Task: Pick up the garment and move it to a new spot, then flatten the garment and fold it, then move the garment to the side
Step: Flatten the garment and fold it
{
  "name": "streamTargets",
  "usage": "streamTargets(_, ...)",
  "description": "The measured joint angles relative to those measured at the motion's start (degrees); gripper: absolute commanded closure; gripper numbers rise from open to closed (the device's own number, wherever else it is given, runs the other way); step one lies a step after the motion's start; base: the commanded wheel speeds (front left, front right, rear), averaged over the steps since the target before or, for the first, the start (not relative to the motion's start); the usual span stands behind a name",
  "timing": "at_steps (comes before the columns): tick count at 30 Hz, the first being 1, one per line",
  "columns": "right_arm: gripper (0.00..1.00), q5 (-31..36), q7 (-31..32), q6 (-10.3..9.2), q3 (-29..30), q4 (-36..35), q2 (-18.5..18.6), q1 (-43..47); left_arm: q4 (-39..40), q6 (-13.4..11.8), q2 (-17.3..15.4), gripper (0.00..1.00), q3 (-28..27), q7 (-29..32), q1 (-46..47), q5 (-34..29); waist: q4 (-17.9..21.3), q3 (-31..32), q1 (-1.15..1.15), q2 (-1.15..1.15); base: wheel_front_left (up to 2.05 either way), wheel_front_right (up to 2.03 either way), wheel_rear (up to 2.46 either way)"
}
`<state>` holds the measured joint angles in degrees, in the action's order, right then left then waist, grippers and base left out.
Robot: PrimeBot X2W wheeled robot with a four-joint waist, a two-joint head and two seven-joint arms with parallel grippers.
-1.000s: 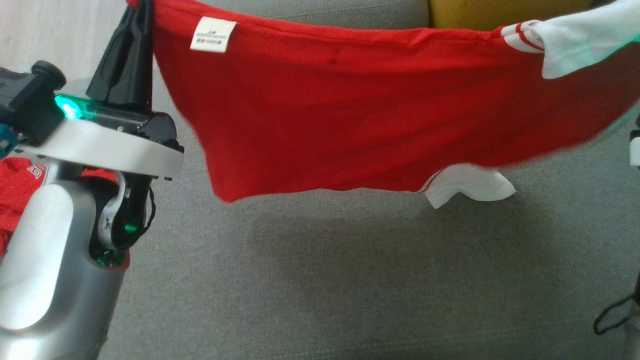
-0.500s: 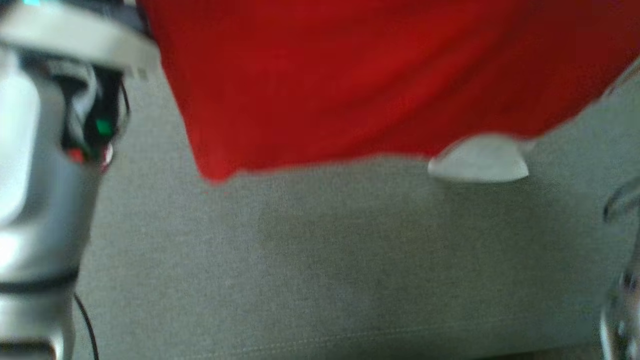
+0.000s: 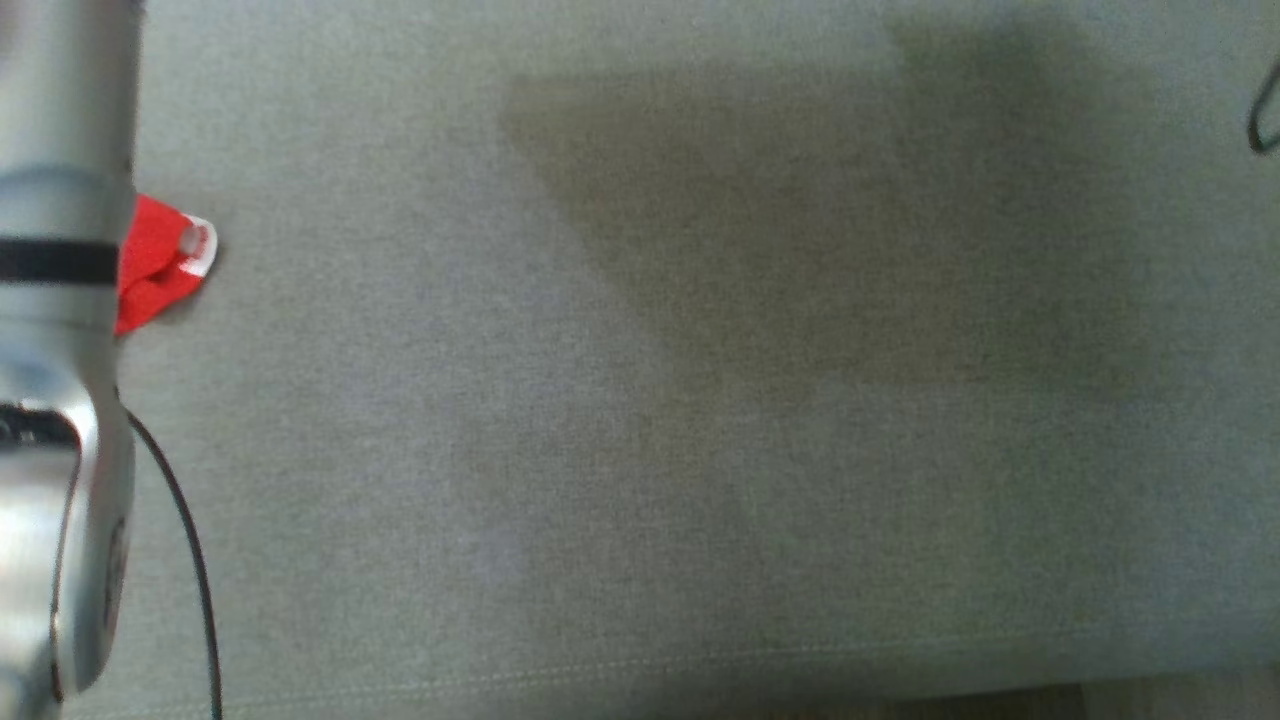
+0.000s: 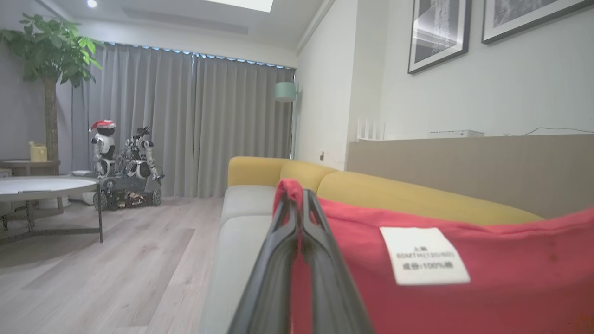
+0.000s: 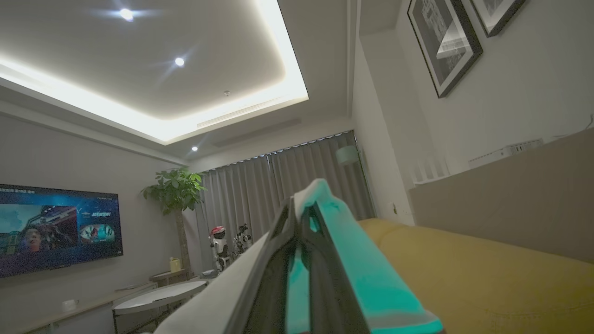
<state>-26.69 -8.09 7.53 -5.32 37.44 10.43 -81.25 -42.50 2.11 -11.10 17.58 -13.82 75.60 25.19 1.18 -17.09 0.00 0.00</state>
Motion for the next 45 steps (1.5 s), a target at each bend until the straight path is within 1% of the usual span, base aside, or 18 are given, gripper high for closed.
streamTargets(2, 1.00, -0.1, -1.5, 0.00, -1.4, 5.2, -0.9, -3.4, -3.9, 0.0, 0.3, 1.00, -0.3, -0.5, 2.5, -0.6, 0.1, -0.8, 0.00, 0.00, 0.00, 0.00, 0.00)
streamTargets(4, 1.00, -0.2, -1.6, 0.00, -3.2, 10.4, -2.0, -5.5, -7.9, 0.5, 0.8, 1.00, -0.2, -0.6, 4.1, -1.1, 0.4, -1.9, 0.00, 0.00, 0.00, 0.00, 0.00)
streamTargets(7, 1.00, -0.4, -1.5, 0.00, -5.8, 17.9, -4.0, -5.8, -14.5, 0.9, 2.1, 1.00, -0.1, -0.9, 4.3, -1.4, 0.7, -3.8, 0.01, 0.00, 0.00, 0.00, 0.00)
streamTargets(8, 1.00, -0.7, -1.5, 0.00, -7.4, 22.3, -5.0, -5.1, -18.3, 1.0, 2.9, 1.00, 0.0, -0.9, 3.3, -1.3, 0.9, -5.1, 0.02, 0.00, 0.00, 0.00, 0.00)
streamTargets(10, 1.00, -1.8, -1.5, 0.00, -7.6, 26.1, -5.6, -4.3, -21.0, 1.4, 3.6, 1.00, 0.0, -0.9, 1.9, -1.3, 1.1, -6.2, 0.01, 0.00, 0.00, 0.00, 0.00)
streamTargets(14, 1.00, -3.1, -1.6, 0.00, -9.4, 30.2, -5.9, -3.0, -25.2, 2.0, 4.7, 1.00, -0.1, -0.9, 0.3, -0.8, 1.3, -8.1, 0.02, 0.00, 0.00, 0.00, 0.00)
streamTargets(19, 1.00, -6.1, -3.3, 0.00, -12.8, 30.0, -6.1, 1.1, -26.2, 2.7, 4.6, 1.00, -0.4, -0.9, -1.0, -0.8, 1.8, -8.8, 0.02, 0.00, 0.00, 0.00, 0.00)
streamTargets(22, 1.00, -8.4, -4.2, 0.00, -14.5, 28.7, -5.6, 6.3, -24.6, 3.0, 4.7, 1.00, -1.5, -0.9, -4.1, -0.7, 1.7, -8.1, 0.00, 0.00, 0.00, 0.00, 0.00)
streamTargets(25, 1.00, -10.6, -5.1, 0.00, -16.6, 25.6, -4.4, 12.4, -21.6, 3.5, 4.7, 1.00, -2.5, -0.9, -9.1, -0.3, 1.6, -7.4, 0.01, 0.00, 0.00, 0.00, 0.00)
streamTargets(30, 1.00, -15.0, -5.9, 0.00, -18.7, 17.5, -1.8, 24.6, -14.4, 3.8, 4.7, 1.00, -6.0, -0.9, -19.8, 0.3, 1.6, -5.4, 0.00, 0.00, 0.00, 0.00, 0.00)
streamTargets(34, 1.00, -16.4, -6.1, 0.00, -19.5, 11.2, 0.2, 35.4, -7.8, 3.9, 4.5, 1.00, -8.4, -0.9, -29.4, -0.1, 1.8, -2.8, 0.00, 0.00, 0.00, 0.00, 0.00)
streamTargets(40, 1.00, -18.0, -6.1, 0.00, -15.7, -0.1, 1.5, 52.0, 3.2, 4.0, 4.4, 1.00, -10.2, -0.9, -43.8, -1.7, 2.3, 1.7, -0.01, 0.00, 0.00, 0.00, 0.00)
streamTargets(43, 1.00, -18.1, -5.5, 0.00, -12.1, -6.2, 1.7, 60.7, 8.1, 3.9, 4.2, 1.00, -10.4, -0.9, -51.1, -2.6, 2.6, 3.9, -0.01, 0.00, 0.00, 0.00, 0.00)
streamTargets(45, 1.00, -17.6, -3.4, 0.00, -9.1, -10.3, 1.8, 66.6, 11.3, 3.4, 4.0, 1.00, -10.3, -0.9, -55.7, -2.9, 2.8, 5.2, -0.01, 0.00, 0.00, 0.00, 0.00)
